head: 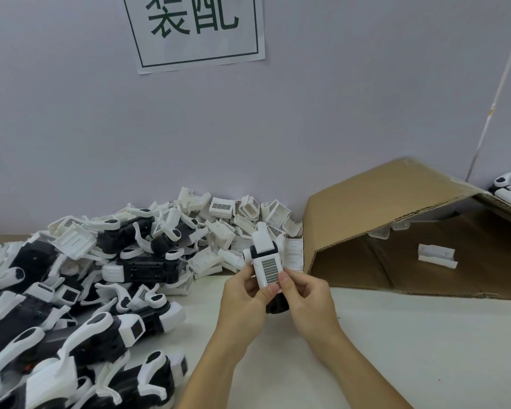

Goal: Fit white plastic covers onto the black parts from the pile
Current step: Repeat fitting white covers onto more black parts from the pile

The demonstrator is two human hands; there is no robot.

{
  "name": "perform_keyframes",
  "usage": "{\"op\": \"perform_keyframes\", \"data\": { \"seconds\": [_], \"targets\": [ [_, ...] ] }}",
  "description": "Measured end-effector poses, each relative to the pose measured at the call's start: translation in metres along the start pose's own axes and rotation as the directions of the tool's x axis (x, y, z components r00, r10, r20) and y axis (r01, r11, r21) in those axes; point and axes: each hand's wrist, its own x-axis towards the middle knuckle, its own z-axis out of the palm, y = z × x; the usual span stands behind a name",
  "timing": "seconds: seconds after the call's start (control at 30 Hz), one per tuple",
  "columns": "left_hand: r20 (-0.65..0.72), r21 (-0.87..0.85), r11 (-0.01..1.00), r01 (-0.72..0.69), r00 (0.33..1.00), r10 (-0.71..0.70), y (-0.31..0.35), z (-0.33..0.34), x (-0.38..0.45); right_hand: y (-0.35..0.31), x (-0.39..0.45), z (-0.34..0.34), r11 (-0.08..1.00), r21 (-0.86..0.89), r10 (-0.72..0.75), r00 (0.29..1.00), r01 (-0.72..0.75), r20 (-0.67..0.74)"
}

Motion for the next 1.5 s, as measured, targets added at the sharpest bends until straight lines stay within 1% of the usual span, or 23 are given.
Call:
{"op": "perform_keyframes", "data": {
  "seconds": [0.17, 0.27, 0.33, 0.4, 0.5, 0.6, 0.7, 0.8, 0.87, 0.97, 1.07, 1.2, 1.3, 1.37, 1.43, 1.47, 1.5],
  "targets": [
    [0.01, -0.129, 0.99, 0.052, 0.999, -0.051, 0.002, -0.003, 0.002, -0.001, -0.001, 0.003, 1.0, 0.001, 0.004, 1.0, -0.004, 0.008],
    [0.002, -0.165, 0.986, 0.039, 0.999, -0.039, 0.002, 0.0, 0.002, -0.003, -0.001, 0.002, 0.998, 0.046, 0.032, 0.999, -0.033, 0.024],
    [-0.043, -0.12, 0.993, 0.013, 0.999, -0.018, 0.002, 0.003, 0.002, -0.004, -0.001, 0.001, 0.999, 0.031, 0.028, 0.999, -0.029, 0.041],
    [-0.088, -0.018, 1.0, -0.003, 0.996, 0.001, 0.0, 0.003, 0.002, -0.005, -0.002, 0.001, 1.0, -0.005, 0.01, 0.998, -0.01, 0.061],
    [-0.114, 0.061, 0.998, -0.011, 0.993, 0.018, 0.0, 0.004, 0.001, -0.006, -0.003, 0.0, 1.0, -0.018, -0.012, 0.997, 0.014, 0.076],
    [-0.128, 0.047, 0.999, -0.003, 0.992, 0.009, 0.001, 0.003, 0.001, -0.006, -0.004, 0.0, 1.0, -0.005, -0.007, 0.998, 0.008, 0.064],
    [-0.101, -0.066, 0.998, 0.012, 0.995, -0.018, 0.005, 0.002, 0.001, -0.007, -0.004, 0.001, 0.999, 0.037, 0.025, 0.998, -0.027, 0.058],
    [-0.07, -0.112, 0.994, 0.003, 0.997, -0.011, 0.008, 0.002, 0.0, -0.008, -0.002, 0.002, 0.992, 0.101, 0.072, 0.997, -0.075, 0.033],
    [-0.077, -0.088, 0.996, -0.007, 0.997, 0.0, 0.008, 0.004, -0.001, -0.009, -0.001, 0.003, 0.992, 0.103, 0.075, 0.997, -0.076, 0.009],
    [-0.118, 0.024, 0.999, -0.032, 0.992, 0.035, 0.007, 0.005, 0.0, -0.007, -0.001, 0.002, 0.995, 0.088, 0.056, 0.998, -0.056, -0.001],
    [-0.141, 0.1, 0.994, -0.052, 0.988, 0.066, 0.006, 0.006, -0.001, -0.005, -0.001, 0.001, 0.996, 0.083, 0.034, 0.999, -0.034, 0.002],
    [-0.167, 0.118, 0.991, -0.061, 0.983, 0.08, 0.005, 0.006, -0.001, -0.004, -0.001, 0.001, 0.997, 0.076, 0.006, 1.0, -0.007, 0.005],
    [-0.184, 0.01, 1.0, -0.021, 0.983, 0.022, 0.005, 0.006, 0.0, -0.003, -0.001, 0.003, 0.998, 0.066, 0.005, 1.0, -0.006, 0.016],
    [-0.22, -0.081, 0.997, 0.002, 0.975, -0.02, 0.004, 0.006, 0.001, -0.002, -0.002, 0.004, 0.999, 0.018, -0.031, 0.999, 0.031, 0.012],
    [-0.274, -0.205, 0.978, 0.023, 0.958, -0.08, 0.004, 0.003, 0.004, 0.0, -0.005, 0.005, 0.983, -0.159, -0.094, 0.995, 0.095, 0.008],
    [-0.267, -0.303, 0.952, 0.034, 0.956, -0.119, 0.005, 0.001, 0.006, 0.002, -0.007, 0.006, 0.952, -0.279, -0.124, 0.992, 0.128, 0.03],
    [-0.23, -0.416, 0.908, 0.046, 0.961, -0.154, 0.006, 0.0, 0.007, 0.004, -0.009, 0.008, 0.917, -0.367, -0.148, 0.987, 0.158, 0.057]
  ]
}}
